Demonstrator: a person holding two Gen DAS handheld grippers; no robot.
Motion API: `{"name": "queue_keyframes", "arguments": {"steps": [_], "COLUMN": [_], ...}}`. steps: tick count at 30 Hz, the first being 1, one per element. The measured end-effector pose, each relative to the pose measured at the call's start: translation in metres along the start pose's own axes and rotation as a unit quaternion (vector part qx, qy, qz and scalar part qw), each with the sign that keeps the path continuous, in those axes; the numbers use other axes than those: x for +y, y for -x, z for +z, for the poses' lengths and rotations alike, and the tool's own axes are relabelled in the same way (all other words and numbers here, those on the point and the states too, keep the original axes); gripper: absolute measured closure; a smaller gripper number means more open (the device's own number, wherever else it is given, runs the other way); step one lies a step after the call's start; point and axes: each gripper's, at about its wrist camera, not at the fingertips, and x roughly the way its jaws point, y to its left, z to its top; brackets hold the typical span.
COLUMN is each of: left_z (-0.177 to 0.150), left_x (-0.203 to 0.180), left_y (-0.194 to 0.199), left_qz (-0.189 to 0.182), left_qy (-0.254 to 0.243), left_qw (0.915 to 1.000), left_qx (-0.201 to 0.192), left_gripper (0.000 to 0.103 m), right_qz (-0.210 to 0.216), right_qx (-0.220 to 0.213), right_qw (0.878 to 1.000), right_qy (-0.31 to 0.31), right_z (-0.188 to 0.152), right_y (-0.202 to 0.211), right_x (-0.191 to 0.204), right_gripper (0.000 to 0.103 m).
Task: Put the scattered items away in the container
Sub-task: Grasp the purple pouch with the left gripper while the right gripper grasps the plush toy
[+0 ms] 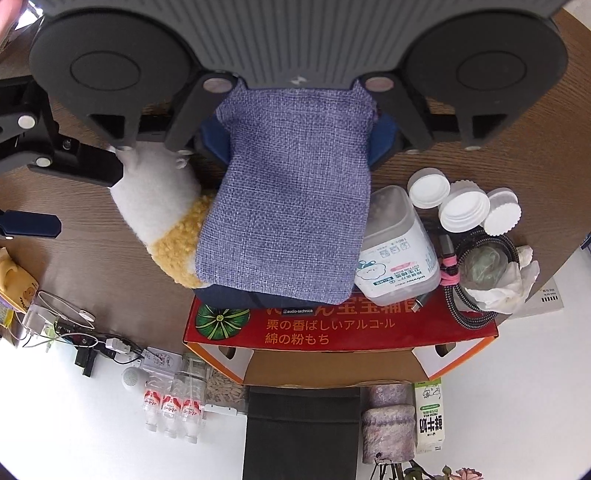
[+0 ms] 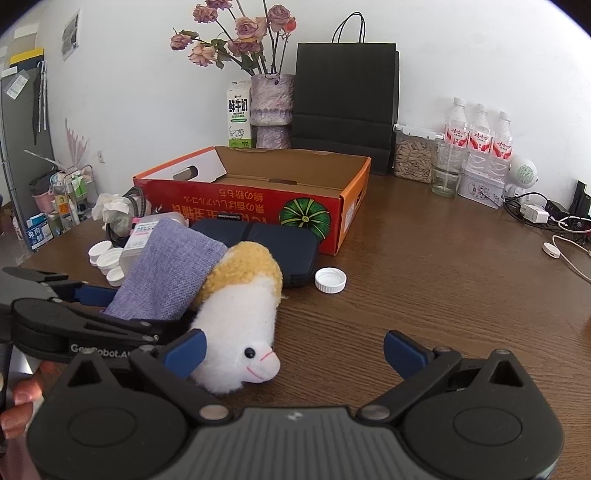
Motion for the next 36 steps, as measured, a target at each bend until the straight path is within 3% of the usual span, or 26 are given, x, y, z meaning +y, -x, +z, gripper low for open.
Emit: {"name": "queue_keyframes", "arguments": {"steps": [1,3,5,13,26,32,35,36], "left_z": [0.000,-0.001,-0.001,0.004,0.004,0.002,0.001,0.001], "left_x": [0.000,0.002,0.004,0.009,0.044,0.057,0.060,0.062], "left_y": [0.002,0.006,0.010,0.029,0.041,0.039,0.038,0.038], "left_qz": [-0.002,-0.011,-0.013,0.000,0.012,0.003,0.000,-0.002], "left_qy": [0.000,0.003,0.008,0.003,0.029,0.036,0.036,0.037], "left_qw": [1.0000,0.9999,0.9998,0.9991,0.9980,0.9979,0.9979,0.9978], "left_qx": [-0.001,-0.004,-0.010,-0.043,-0.056,-0.054,-0.054,-0.054], "left_gripper": [0.043,0.081,0.084,0.086,0.086,0.086,0.086,0.086], "right_qz": [-0.001,-0.001,-0.001,0.005,0.009,0.007,0.006,0.005], "right_qx": [0.000,0.000,0.000,0.000,0.033,0.058,0.067,0.070], "right_qw": [1.000,1.000,1.000,1.000,0.999,0.998,0.997,0.997], "right_qy": [0.000,0.001,0.002,0.012,0.039,0.031,0.024,0.023], "right_z": [0.000,0.000,0.001,0.007,0.021,0.023,0.023,0.022], "right_y": [0.000,0.001,0.002,0.000,-0.032,-0.051,-0.055,-0.056], "right_x": [0.000,0.001,0.002,0.012,0.040,0.045,0.046,0.046], "right_gripper": [0.001,0.001,0.001,0.001,0.003,0.020,0.034,0.045]}}
